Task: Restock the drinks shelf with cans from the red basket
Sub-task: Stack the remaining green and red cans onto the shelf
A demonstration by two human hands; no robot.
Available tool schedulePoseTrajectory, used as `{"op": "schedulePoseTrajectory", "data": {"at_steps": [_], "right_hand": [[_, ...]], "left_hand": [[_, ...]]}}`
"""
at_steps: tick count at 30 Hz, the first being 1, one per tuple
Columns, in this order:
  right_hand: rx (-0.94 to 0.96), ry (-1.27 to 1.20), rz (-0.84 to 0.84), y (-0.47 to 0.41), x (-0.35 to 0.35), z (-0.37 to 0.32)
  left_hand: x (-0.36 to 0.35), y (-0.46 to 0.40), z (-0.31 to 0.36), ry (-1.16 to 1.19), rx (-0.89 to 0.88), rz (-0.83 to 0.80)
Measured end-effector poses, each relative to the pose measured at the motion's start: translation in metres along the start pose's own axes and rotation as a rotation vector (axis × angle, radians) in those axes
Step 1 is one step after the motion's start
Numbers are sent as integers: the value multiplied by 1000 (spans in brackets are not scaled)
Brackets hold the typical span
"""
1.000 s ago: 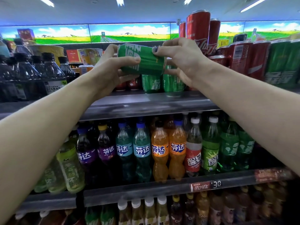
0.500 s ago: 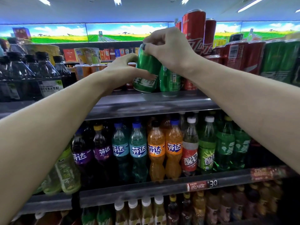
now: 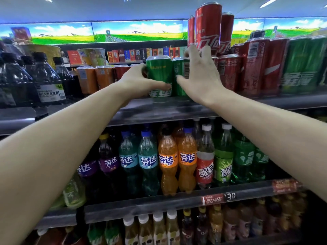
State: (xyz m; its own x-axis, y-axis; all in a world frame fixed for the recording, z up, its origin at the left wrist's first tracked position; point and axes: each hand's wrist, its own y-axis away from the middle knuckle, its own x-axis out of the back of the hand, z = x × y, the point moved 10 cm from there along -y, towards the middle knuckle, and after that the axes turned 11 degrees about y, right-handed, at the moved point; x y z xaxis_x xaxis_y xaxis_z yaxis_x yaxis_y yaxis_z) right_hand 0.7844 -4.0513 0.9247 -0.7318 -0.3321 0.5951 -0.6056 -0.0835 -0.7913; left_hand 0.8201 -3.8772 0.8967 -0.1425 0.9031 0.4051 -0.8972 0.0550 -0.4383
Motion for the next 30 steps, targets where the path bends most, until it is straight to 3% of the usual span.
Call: {"op": "schedulePoseTrajectory", "data": {"at_steps": [13, 22, 30], "right_hand": [[-69, -252, 4, 9, -18, 17], [-58, -255, 7, 13, -20, 17], [-100, -236, -61, 10, -18, 23]], "left_hand": [[-2, -9, -3, -151, -81, 19], [-3, -11, -11, -194, -62, 46], [-4, -6, -8, -375, 28, 5]]}}
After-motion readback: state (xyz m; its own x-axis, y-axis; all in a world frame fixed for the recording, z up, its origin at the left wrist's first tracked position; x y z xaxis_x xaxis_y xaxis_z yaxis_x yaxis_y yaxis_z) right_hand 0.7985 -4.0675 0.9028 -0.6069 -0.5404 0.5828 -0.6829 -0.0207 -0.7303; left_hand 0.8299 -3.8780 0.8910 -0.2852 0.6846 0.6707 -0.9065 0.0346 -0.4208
